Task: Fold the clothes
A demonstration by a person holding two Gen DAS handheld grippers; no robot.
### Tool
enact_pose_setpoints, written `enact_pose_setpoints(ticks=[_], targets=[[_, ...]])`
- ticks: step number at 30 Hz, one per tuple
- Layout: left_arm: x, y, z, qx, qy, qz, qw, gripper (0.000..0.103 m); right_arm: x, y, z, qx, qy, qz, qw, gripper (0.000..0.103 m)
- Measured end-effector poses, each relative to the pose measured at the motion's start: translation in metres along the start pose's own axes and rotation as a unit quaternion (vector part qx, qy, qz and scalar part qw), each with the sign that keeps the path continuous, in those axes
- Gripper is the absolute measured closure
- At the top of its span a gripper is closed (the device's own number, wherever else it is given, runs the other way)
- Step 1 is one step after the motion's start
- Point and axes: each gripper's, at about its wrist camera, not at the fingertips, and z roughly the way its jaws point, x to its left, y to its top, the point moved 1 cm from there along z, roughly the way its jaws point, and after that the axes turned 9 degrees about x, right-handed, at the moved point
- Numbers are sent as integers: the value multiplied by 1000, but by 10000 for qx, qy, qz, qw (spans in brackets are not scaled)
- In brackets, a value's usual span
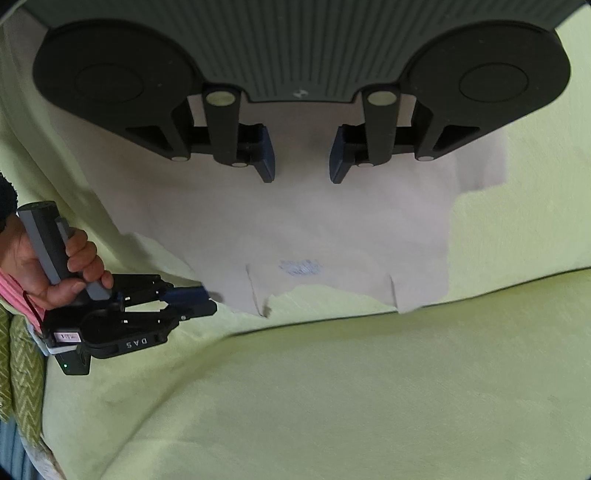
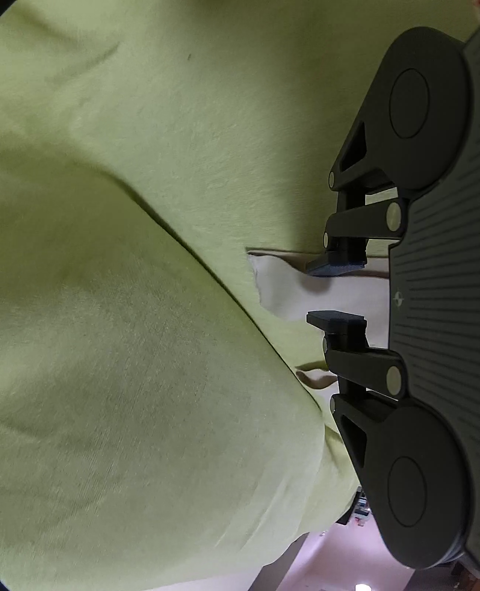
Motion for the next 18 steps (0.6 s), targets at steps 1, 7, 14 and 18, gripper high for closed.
enact_pose_setpoints(ticks=[1,7,14,18], targets=[[2,1,1,2,38,-11,10000,76,0,3,3,41,-20,10,10000,77],[8,2,5,26,108,-64,9999,76,11,11,11,-33,-130,-380,9992,102],[13,3,7,30,239,74,9997,75,18,15,18,-319,-1208,-903,9880,103],[40,16,0,-125,249,-15,9996,73,31,10,3,-592,-1777,-996,9772,62]])
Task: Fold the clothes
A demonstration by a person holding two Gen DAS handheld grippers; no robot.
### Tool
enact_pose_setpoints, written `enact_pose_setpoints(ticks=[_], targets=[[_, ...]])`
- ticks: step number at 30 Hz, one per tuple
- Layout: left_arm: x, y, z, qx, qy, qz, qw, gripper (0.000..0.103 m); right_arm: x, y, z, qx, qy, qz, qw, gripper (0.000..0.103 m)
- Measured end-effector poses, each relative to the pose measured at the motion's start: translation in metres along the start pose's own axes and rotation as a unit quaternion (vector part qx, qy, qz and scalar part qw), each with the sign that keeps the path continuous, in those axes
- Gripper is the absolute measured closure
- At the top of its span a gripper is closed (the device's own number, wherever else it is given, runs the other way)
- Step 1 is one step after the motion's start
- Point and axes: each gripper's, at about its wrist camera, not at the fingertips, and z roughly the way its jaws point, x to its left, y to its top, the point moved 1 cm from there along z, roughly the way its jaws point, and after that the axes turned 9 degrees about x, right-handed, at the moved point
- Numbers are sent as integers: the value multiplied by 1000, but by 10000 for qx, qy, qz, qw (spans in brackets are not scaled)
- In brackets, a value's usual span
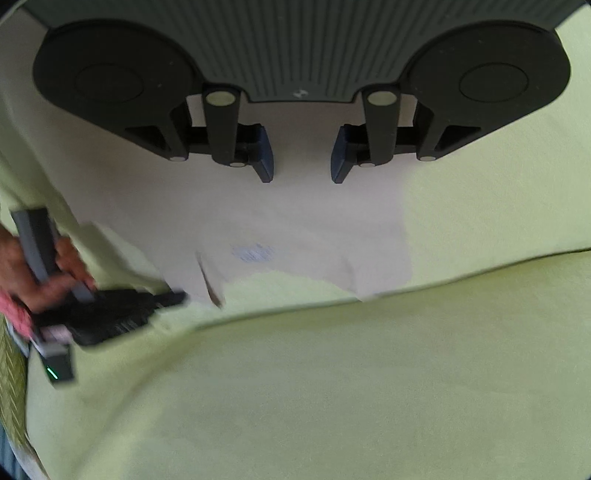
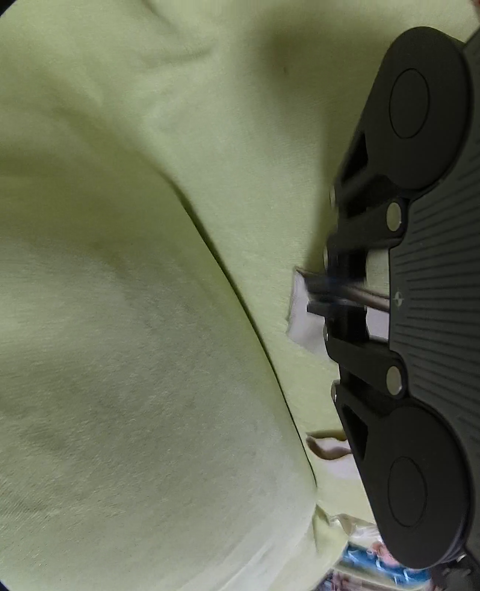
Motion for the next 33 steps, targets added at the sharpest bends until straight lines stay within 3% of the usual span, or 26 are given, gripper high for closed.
enact_pose_setpoints(ticks=[2,5,8,10,13,14,15,16,17,18,20,23,24,25,27,30,31,33], targets=[[26,16,1,-137,153,-98,9997,72,6,-6,-14,-149,-423,-118,9989,57],[65,43,11,-237,258,-252,9991,69,1,-19,-33,-239,-3,138,9996,56],[105,62,41,121,-467,-979,9940,66,-1,-31,-37,-198,442,376,9981,55],[123,66,64,323,-1241,-1554,9795,66,-3,-34,-31,-117,554,459,9973,53],[131,67,84,99,-1833,-2005,9623,70,-6,-32,-20,-49,478,494,9976,53],[129,69,86,3,-1786,-2012,9631,76,-7,-30,-18,-78,477,483,9977,53],[126,71,89,-93,-1734,-2016,9639,103,-7,-30,-16,-105,489,475,9976,53],[124,73,91,-189,-1682,-2020,9646,103,-6,-31,-15,-134,487,471,9976,53],[115,75,88,-411,-1296,-1692,9762,103,-6,-32,-14,-156,476,458,9977,53],[103,77,86,-516,-919,-1237,9867,102,-7,-32,-13,-163,455,432,9979,53],[80,79,93,-376,-223,-426,9981,95,-6,-33,-12,-200,390,325,9985,53],[64,83,93,-341,364,240,9985,76,0,-36,-16,-287,126,187,9993,52],[65,85,88,-344,497,269,9978,63,1,-38,-18,-341,-7,136,9993,52],[66,88,83,-348,629,296,9970,64,4,-40,-24,-423,-109,45,9990,52],[84,88,61,-423,-37,-335,9985,64,11,-47,-42,-626,-195,-156,9977,50],[111,70,28,-466,-1036,-1293,9851,68,23,-61,-71,-811,-264,-380,9956,50],[116,61,18,-435,-1289,-1480,9796,72,30,-70,-77,-753,-274,-551,9953,50],[109,39,11,-268,-1477,-1222,9811,83,47,-90,-84,-558,-368,-1011,9926,58]])
